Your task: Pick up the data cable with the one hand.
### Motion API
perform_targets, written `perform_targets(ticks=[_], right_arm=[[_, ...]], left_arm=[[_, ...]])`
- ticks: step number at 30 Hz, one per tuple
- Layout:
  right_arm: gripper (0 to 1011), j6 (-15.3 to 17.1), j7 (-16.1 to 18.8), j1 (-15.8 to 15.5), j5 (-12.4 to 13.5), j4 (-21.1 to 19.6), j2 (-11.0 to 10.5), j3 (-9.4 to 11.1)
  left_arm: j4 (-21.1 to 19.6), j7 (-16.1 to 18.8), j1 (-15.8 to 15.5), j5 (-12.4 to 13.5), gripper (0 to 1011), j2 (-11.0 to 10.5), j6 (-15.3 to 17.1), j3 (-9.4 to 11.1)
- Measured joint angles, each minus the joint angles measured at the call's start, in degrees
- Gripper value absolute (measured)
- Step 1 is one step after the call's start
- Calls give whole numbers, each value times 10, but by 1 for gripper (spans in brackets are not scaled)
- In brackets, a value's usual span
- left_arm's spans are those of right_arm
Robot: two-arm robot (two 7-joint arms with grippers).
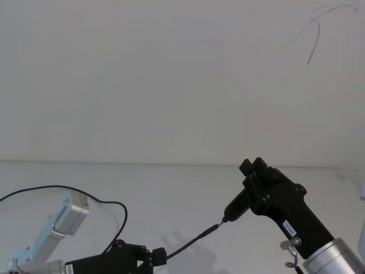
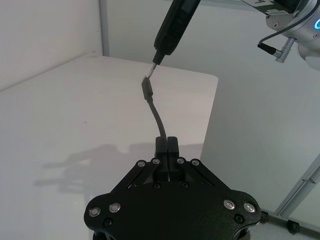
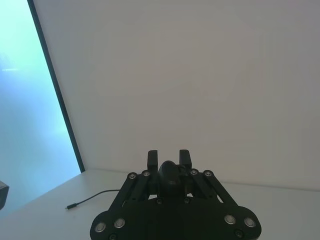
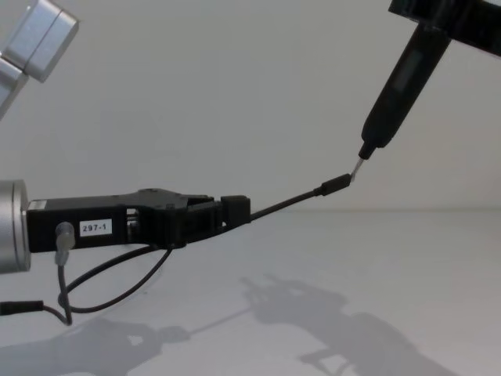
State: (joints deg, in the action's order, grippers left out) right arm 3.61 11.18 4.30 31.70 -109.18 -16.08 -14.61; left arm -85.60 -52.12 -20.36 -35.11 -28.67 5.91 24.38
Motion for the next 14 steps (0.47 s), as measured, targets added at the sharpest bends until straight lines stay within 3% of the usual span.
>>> perform_targets(ticks=[14], right_arm=[[251, -4, -1, 3, -3, 5, 1, -3]], left_arm=[[0, 0, 0, 0, 17, 0, 0, 0]])
